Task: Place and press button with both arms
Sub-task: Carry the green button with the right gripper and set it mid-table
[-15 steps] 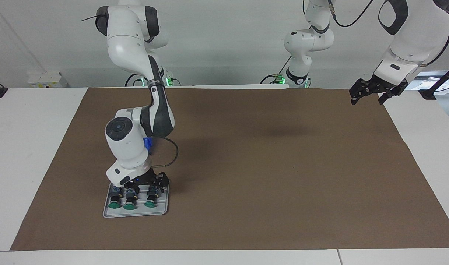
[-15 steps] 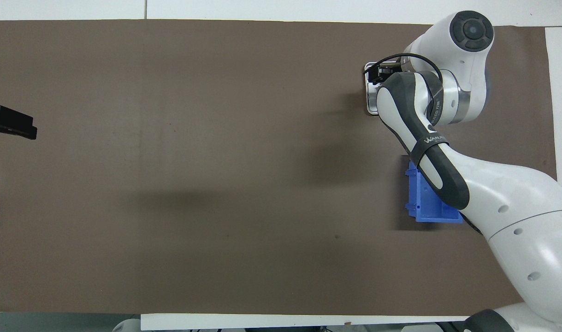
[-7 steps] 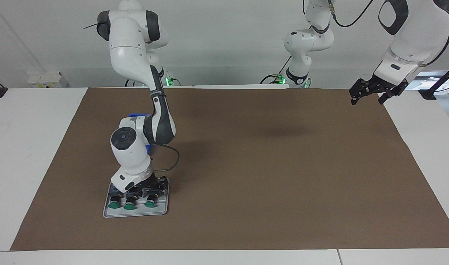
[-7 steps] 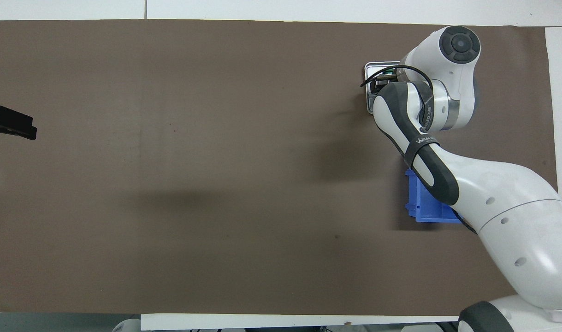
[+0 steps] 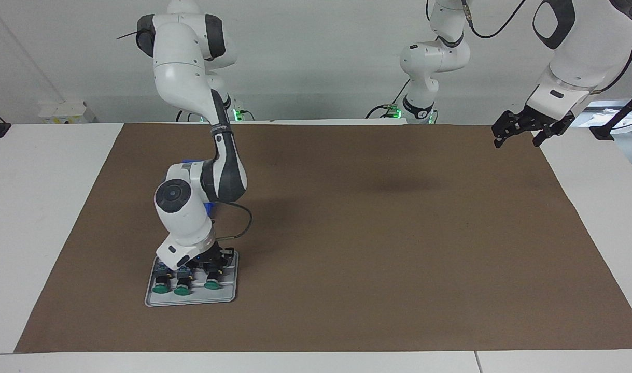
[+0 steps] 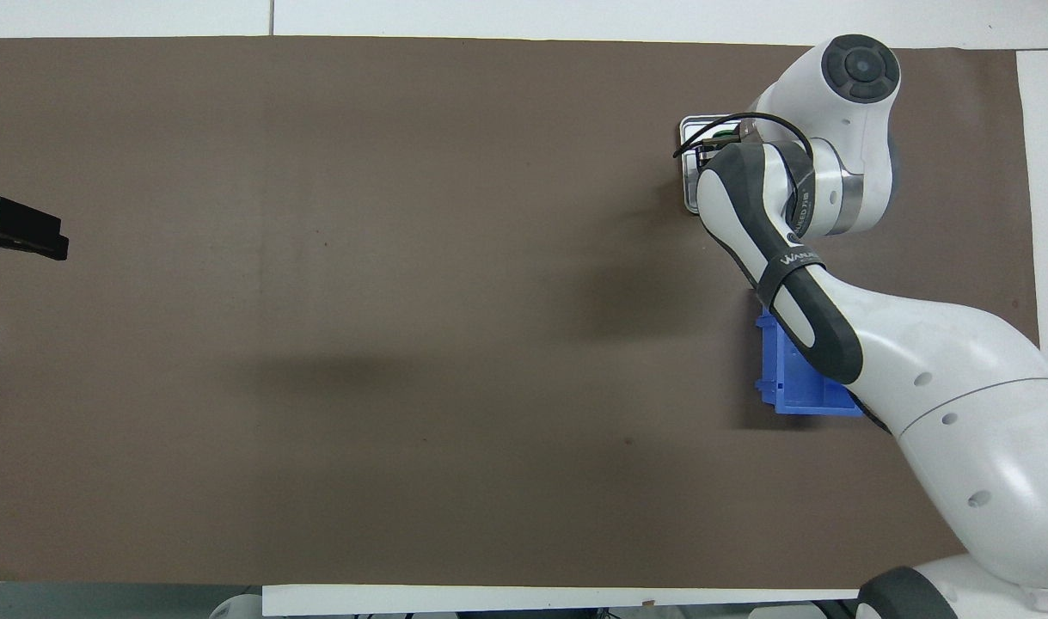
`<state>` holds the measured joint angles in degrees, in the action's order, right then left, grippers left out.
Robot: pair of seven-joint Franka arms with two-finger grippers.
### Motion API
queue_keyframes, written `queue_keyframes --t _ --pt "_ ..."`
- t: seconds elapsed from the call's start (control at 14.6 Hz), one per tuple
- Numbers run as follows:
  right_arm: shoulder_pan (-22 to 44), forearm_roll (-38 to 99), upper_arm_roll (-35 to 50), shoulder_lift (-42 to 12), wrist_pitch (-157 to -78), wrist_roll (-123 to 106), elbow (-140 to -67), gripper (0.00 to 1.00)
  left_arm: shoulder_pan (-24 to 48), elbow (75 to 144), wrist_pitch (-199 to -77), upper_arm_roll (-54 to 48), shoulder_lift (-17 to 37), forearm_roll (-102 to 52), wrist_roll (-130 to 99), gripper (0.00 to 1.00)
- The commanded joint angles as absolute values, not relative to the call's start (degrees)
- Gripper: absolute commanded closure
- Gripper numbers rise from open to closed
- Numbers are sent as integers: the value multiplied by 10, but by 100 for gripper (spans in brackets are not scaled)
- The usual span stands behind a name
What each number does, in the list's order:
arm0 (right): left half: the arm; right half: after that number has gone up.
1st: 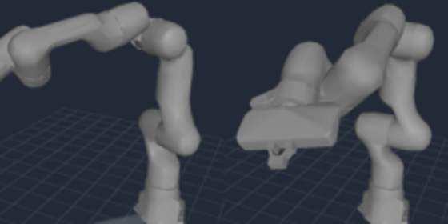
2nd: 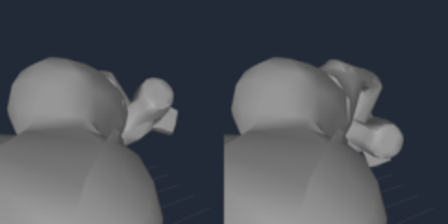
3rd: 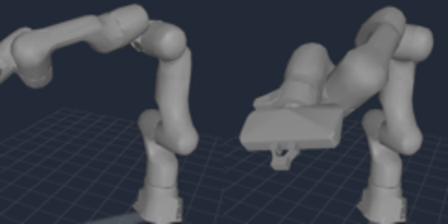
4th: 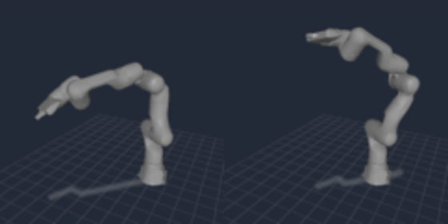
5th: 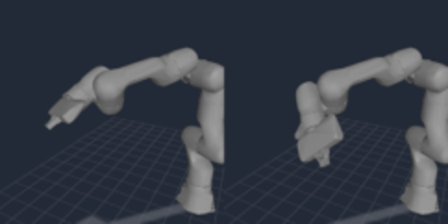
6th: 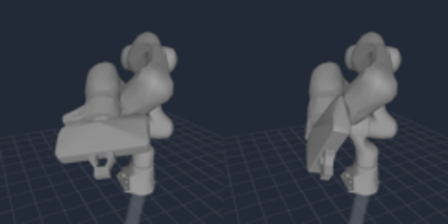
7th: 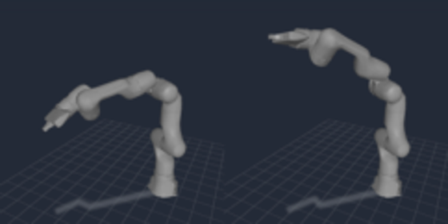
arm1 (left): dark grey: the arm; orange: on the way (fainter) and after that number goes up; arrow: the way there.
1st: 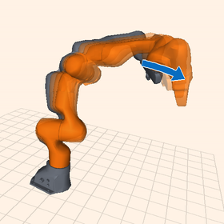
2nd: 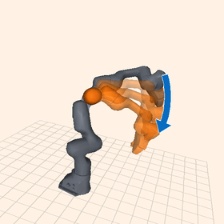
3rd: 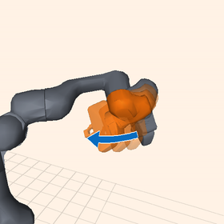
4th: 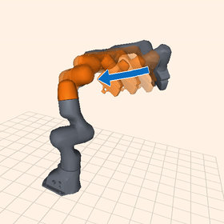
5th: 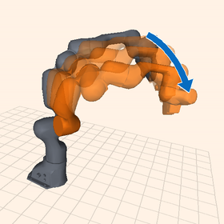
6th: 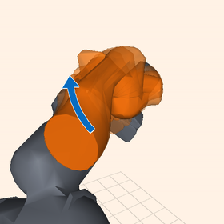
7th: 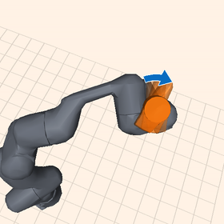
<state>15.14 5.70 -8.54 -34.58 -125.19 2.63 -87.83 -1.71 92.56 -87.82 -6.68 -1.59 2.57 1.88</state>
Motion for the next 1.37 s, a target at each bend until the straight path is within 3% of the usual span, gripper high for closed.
queue_keyframes --t 0.0,0.48,0.96,1.3 --pt "165 65 -81 -311 -1198 103 -873 100 -14 935 -873 -63 -29 23 17 0" --pt "287 60 -82 -258 -1106 415 -883 100 -16 935 -873 -63 -29 23 18 0" --pt "355 54 -80 -231 -1121 730 -944 100 -12 934 -874 -64 -28 22 18 0" --pt "381 55 -80 -224 -1183 940 -987 100 -13 934 -877 -64 -28 22 19 0"
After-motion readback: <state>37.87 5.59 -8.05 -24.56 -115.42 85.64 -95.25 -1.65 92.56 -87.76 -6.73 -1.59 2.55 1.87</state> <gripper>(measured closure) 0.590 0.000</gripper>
